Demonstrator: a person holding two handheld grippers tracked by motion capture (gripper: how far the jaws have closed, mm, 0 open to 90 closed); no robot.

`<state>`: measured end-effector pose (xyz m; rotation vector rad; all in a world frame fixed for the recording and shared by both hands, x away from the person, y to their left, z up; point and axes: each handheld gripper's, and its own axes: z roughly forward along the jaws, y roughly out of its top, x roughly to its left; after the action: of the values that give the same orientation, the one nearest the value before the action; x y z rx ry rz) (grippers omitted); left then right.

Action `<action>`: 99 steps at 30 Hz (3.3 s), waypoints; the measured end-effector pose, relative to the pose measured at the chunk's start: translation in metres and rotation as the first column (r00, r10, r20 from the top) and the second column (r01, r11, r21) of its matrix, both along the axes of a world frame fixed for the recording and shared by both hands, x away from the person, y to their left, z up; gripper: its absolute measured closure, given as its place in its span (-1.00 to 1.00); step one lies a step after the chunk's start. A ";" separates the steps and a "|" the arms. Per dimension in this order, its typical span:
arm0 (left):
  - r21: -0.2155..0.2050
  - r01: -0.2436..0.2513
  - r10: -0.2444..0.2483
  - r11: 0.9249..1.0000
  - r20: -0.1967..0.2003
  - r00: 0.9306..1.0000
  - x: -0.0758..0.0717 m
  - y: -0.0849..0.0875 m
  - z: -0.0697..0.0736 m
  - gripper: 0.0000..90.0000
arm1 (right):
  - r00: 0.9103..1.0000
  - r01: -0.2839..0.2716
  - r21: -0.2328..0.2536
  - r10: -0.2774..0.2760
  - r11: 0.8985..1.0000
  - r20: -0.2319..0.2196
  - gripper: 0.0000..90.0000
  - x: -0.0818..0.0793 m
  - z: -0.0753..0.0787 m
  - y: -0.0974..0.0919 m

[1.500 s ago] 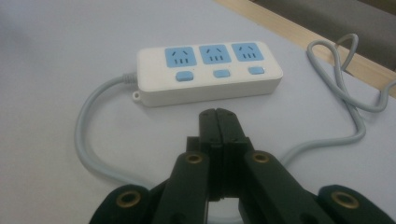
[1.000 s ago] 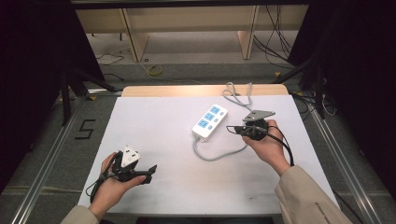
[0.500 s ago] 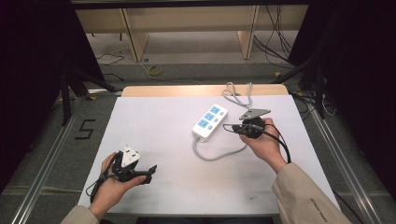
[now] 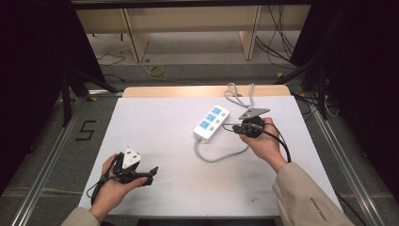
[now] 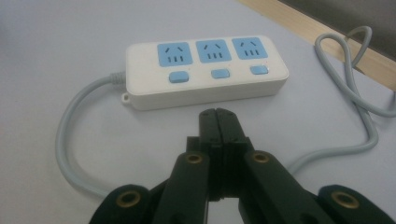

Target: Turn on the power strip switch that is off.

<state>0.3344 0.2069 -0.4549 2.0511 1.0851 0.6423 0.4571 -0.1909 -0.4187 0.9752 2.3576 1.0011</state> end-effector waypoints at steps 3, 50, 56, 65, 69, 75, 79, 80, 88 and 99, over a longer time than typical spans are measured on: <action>0.001 0.001 -0.001 1.000 0.000 1.000 0.000 0.000 0.000 -0.68 | 1.000 -0.004 -0.003 0.004 1.000 -0.001 1.00 0.002 0.000 0.002; 0.004 0.006 -0.006 1.000 0.001 1.000 0.000 0.000 0.000 -0.68 | 0.999 -0.021 -0.032 0.020 0.999 -0.044 1.00 0.023 -0.002 0.027; 0.002 0.006 -0.006 1.000 0.000 1.000 0.000 0.000 0.000 -0.68 | 0.999 -0.020 -0.035 0.018 0.999 -0.051 1.00 0.026 -0.004 0.031; 0.000 0.006 -0.006 1.000 -0.002 1.000 0.000 0.000 0.000 -0.68 | 0.998 -0.020 -0.042 0.017 0.999 -0.065 1.00 0.030 -0.008 0.033; 0.000 0.006 -0.006 1.000 -0.002 1.000 0.000 0.000 0.000 -0.68 | 0.998 -0.021 -0.044 0.018 0.999 -0.067 1.00 0.034 -0.008 0.036; -0.001 0.007 -0.007 1.000 -0.002 1.000 0.000 0.000 0.000 -0.68 | 0.997 -0.024 -0.045 0.020 0.999 -0.069 1.00 0.038 -0.007 0.041; -0.001 0.007 -0.007 1.000 -0.003 1.000 0.000 0.000 0.000 -0.68 | 0.997 -0.026 -0.046 0.022 0.999 -0.074 1.00 0.041 -0.008 0.044; -0.001 0.007 -0.007 1.000 -0.003 1.000 0.000 0.000 0.000 -0.68 | 0.997 -0.026 -0.046 0.022 0.999 -0.074 1.00 0.041 -0.008 0.044; -0.001 0.007 -0.007 1.000 -0.003 1.000 0.000 0.000 0.000 -0.68 | 0.996 -0.028 -0.051 0.023 0.998 -0.083 1.00 0.045 -0.010 0.048; -0.003 0.008 -0.008 1.000 -0.003 1.000 0.000 0.000 0.000 -0.68 | 0.996 -0.026 -0.057 0.021 0.998 -0.088 1.00 0.050 -0.009 0.051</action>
<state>0.3345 0.2065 -0.4553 2.0540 1.0787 0.6332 0.5074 -0.1399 -0.4278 0.9902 2.4607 0.9105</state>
